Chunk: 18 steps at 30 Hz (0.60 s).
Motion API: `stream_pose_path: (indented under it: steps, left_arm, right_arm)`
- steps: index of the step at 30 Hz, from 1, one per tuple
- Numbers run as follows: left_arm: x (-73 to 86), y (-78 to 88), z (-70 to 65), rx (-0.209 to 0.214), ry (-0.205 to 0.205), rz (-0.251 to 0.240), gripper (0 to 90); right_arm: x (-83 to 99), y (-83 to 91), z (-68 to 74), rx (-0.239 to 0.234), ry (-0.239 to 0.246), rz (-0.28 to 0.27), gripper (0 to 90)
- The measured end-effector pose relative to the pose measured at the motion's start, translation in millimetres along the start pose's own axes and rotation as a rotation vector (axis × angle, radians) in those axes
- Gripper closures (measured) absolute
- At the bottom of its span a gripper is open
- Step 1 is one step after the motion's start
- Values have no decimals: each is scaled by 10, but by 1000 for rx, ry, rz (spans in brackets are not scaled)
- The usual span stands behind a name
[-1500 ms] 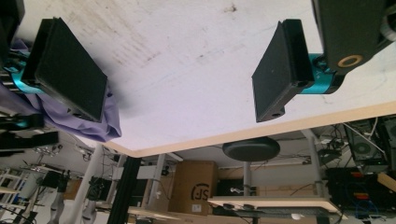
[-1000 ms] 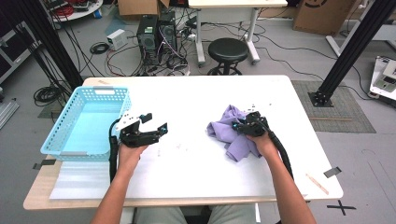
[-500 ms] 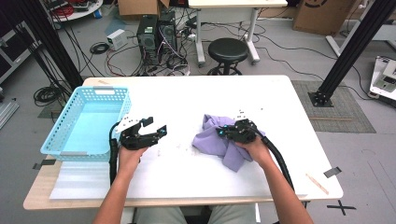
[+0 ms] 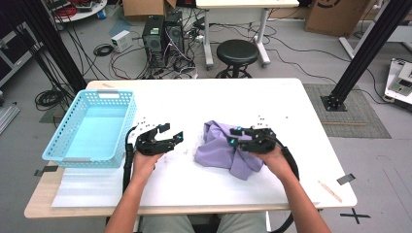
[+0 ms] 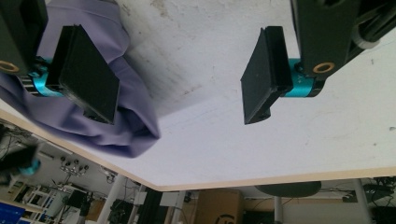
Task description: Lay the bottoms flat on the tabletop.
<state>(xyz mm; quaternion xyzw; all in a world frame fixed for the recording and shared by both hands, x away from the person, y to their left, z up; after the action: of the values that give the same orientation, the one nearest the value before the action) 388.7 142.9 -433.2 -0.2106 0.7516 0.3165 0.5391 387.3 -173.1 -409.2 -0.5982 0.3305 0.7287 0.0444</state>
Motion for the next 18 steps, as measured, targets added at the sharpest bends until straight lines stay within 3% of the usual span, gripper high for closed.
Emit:
stream_pose_path:
  steps: [3, 5, 7, 9, 10, 11, 12, 13, 18]
  left_arm:
    - [3, -10, -5, 0, -3, 6, 281]
    - [8, -16, -4, 1, -3, 9, 281]
    - [11, -21, -4, 3, -3, 12, 281]
    - [14, -25, -5, 7, -3, 13, 281]
    - [15, -26, -6, 6, -2, 14, 281]
    - [15, -23, -5, 7, -5, 16, 281]
    - [15, -19, -5, 9, -2, 17, 281]
    - [13, -14, 0, 7, -6, 19, 281]
    - [8, -5, 7, 0, 1, 15, 281]
  right_arm:
    - [14, 54, -249, 243, -21, 66, 460]
    - [66, 15, -344, 294, -26, 109, 402]
    - [153, -75, -410, 283, -65, 173, 384]
    - [244, -187, -426, 228, -99, 225, 394]
    - [291, -245, -414, 185, -126, 257, 492]
    - [314, -276, -388, 141, -121, 275, 648]
    - [318, -288, -356, 117, -103, 282, 689]
    - [313, -290, -318, 116, -74, 283, 801]
    - [219, -212, -171, 81, -12, 223, 848]
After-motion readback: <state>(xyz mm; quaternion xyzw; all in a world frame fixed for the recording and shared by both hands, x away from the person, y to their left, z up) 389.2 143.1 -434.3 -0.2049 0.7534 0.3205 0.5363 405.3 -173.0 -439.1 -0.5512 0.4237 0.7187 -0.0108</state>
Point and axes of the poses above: each handheld gripper's, and its own axes: y roughly backward along the jaws, x roughly out of its underside, z roughly to its left, the point moved 4 cm from there along -y, roughly forward along the jaws, and after that the axes turned 3 degrees about x, right-handed, at the moved point
